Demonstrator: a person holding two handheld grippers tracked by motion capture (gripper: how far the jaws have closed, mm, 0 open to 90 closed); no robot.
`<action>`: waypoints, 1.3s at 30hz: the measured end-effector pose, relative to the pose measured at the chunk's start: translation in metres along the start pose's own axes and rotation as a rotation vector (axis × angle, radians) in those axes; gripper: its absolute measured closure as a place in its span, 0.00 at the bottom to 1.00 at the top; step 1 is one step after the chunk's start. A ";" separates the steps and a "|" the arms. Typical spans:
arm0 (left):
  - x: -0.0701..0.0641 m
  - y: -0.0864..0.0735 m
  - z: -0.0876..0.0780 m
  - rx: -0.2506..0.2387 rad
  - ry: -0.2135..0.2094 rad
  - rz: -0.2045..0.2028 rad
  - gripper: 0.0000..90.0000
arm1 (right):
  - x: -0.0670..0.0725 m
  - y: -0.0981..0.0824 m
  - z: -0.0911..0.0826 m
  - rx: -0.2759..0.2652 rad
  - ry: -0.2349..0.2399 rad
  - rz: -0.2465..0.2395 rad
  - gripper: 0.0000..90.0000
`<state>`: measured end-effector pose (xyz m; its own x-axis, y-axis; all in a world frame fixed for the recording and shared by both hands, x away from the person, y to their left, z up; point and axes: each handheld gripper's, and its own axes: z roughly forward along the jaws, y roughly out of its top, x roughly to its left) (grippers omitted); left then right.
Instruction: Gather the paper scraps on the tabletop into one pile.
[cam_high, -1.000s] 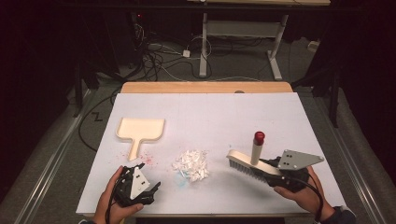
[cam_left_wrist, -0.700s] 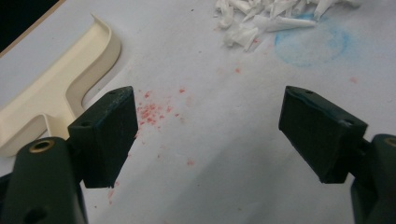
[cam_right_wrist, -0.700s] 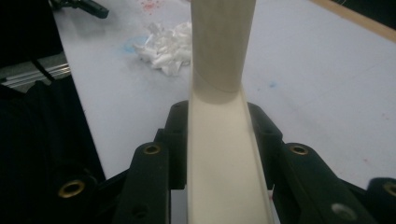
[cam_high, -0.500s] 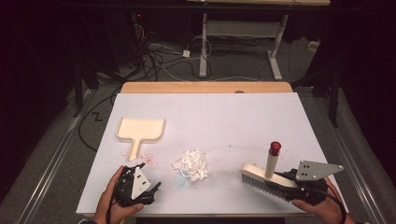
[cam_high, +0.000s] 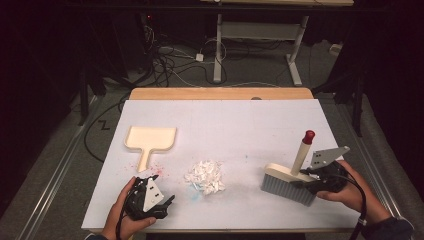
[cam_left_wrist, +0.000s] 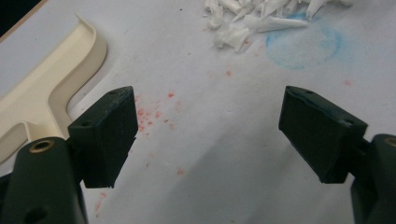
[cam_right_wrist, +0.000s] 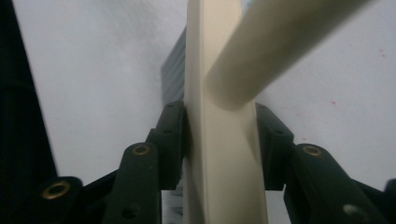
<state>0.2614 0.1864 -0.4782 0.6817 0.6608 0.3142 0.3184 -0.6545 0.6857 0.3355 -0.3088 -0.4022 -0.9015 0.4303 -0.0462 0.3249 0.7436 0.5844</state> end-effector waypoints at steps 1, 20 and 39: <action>0.000 0.000 0.000 0.001 -0.002 0.000 0.20 | -0.003 0.004 0.002 0.025 -0.003 -0.028 0.67; 0.001 -0.001 -0.002 -0.013 -0.004 -0.006 0.20 | -0.034 0.031 0.010 -0.104 -0.363 0.016 0.43; 0.006 0.002 0.001 -0.029 0.037 -0.029 0.18 | 0.038 -0.026 0.010 -0.429 -0.475 0.154 0.25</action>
<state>0.2667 0.1882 -0.4755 0.6474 0.6930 0.3172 0.3183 -0.6241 0.7136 0.2954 -0.3071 -0.4272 -0.5977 0.7677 -0.2310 0.2092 0.4275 0.8795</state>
